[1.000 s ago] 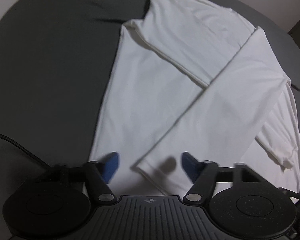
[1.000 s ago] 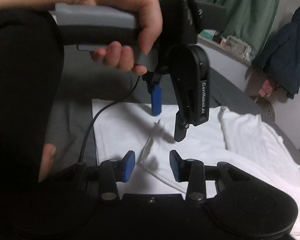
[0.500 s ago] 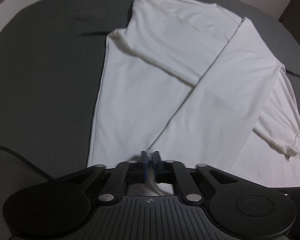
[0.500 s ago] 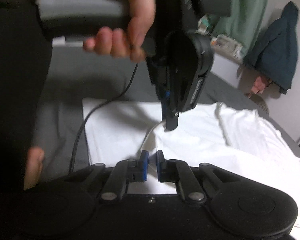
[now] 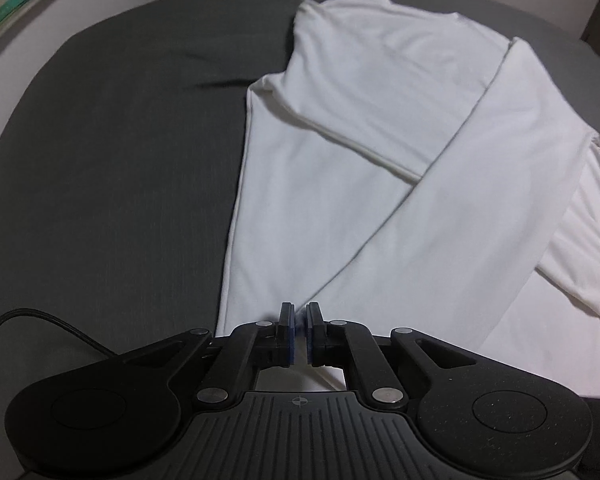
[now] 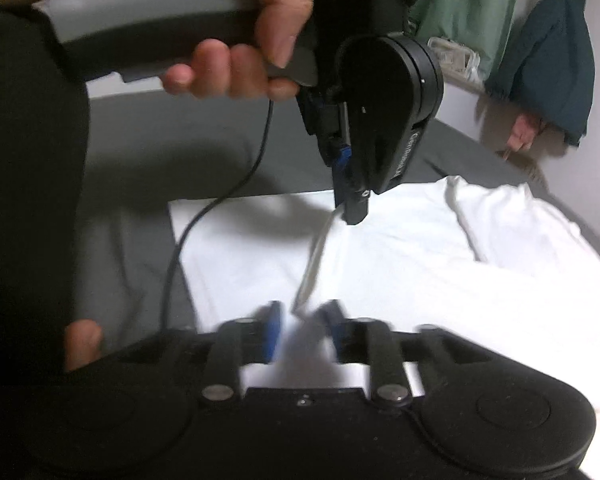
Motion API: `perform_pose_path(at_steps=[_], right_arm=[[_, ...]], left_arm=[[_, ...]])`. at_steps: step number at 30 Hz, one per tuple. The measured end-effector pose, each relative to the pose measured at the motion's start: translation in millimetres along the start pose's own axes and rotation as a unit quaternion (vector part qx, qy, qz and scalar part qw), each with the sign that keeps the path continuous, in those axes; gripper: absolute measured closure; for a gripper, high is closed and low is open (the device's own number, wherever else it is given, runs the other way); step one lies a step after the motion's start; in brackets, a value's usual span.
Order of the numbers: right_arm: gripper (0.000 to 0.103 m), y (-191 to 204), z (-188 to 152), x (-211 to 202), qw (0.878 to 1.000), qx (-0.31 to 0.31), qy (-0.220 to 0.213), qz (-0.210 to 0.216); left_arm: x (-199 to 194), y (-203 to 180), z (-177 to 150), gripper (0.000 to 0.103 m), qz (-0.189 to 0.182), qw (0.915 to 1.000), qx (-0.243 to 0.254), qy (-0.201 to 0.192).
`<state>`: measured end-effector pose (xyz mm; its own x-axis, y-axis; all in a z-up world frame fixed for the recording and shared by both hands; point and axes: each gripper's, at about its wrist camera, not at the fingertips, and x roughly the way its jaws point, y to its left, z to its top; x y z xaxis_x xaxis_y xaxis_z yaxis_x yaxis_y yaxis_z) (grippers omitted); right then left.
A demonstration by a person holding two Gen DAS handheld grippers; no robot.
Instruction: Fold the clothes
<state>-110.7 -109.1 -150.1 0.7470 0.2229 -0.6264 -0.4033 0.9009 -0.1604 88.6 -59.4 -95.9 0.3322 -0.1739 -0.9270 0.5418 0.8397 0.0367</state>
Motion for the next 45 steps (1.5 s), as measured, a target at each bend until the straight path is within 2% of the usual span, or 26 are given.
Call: perform_pose_path(at_steps=[1, 5, 9, 13, 15, 17, 19, 21, 23, 25, 27, 30, 32, 34, 37, 39, 42, 43, 45], right_arm=[[0.055, -2, 0, -4, 1.0, 0.008, -0.004, 0.009], [0.054, -28, 6, -29, 0.997, 0.066, -0.009, 0.038], [0.05, -94, 8, -62, 0.99, 0.14, -0.018, -0.012], [0.047, -195, 0, -86, 0.964, 0.249, -0.03, -0.085], [0.047, -245, -9, -84, 0.95, 0.293, -0.034, -0.099], [0.047, -295, -18, -82, 0.934, 0.336, -0.037, -0.113], [0.048, -343, -27, -74, 0.918, 0.37, -0.016, -0.139], [0.047, -376, -33, -60, 0.906, 0.392, 0.004, -0.157], [0.045, -404, -38, -50, 0.894, 0.415, 0.012, -0.167], [0.023, -426, -43, -41, 0.881, 0.436, 0.013, -0.182], [0.019, -444, -43, -31, 0.872, 0.44, 0.012, -0.212], [0.01, -470, -42, -5, 0.872, 0.428, 0.063, -0.231], [0.007, -480, -43, 6, 0.879, 0.419, 0.087, -0.209], [0.006, -488, -44, 13, 0.884, 0.416, 0.103, -0.186], [0.006, -494, -41, 18, 0.895, 0.411, 0.083, -0.154], [0.006, -492, -38, 25, 0.906, 0.386, 0.081, -0.156], [0.006, -494, -37, 32, 0.909, 0.379, 0.103, -0.142], [0.005, -494, -37, 34, 0.909, 0.377, 0.11, -0.138], [0.005, -502, -41, 34, 0.893, 0.42, 0.11, -0.121]], left_arm=[[1, 2, 2, 0.092, 0.005, 0.9999, -0.011, -0.002], [-1, 11, 9, 0.091, 0.021, 0.9985, -0.043, -0.027], [-10, 22, 21, 0.091, 0.004, 0.9941, -0.084, -0.068], [-14, 19, 51, 0.091, -0.007, 0.9891, -0.078, -0.125], [-10, 18, 71, 0.091, -0.023, 0.9879, -0.062, -0.14], [-1, 15, 94, 0.091, -0.033, 0.9871, -0.036, -0.152], [14, 11, 117, 0.091, -0.026, 0.988, 0.001, -0.152], [28, 3, 135, 0.091, -0.014, 0.9888, 0.043, -0.142], [43, -6, 151, 0.091, -0.011, 0.9842, 0.091, -0.152], [56, -9, 168, 0.091, -0.031, 0.984, 0.105, -0.14], [70, -7, 187, 0.091, -0.059, 0.9859, 0.098, -0.122], [82, -1, 205, 0.091, -0.116, 0.9834, 0.078, -0.116], [89, -1, 213, 0.091, -0.142, 0.9764, 0.094, -0.133], [100, 1, 225, 0.091, -0.163, 0.9749, 0.105, -0.109], [100, 5, 237, 0.091, -0.15, 0.97, 0.137, -0.134], [104, 11, 248, 0.091, -0.153, 0.9706, 0.133, -0.13], [108, 25, 260, 0.091, -0.164, 0.9696, 0.093, -0.156], [108, 28, 262, 0.091, -0.156, 0.9692, 0.086, -0.17], [112, 30, 267, 0.091, -0.146, 0.9697, 0.079, -0.179]])
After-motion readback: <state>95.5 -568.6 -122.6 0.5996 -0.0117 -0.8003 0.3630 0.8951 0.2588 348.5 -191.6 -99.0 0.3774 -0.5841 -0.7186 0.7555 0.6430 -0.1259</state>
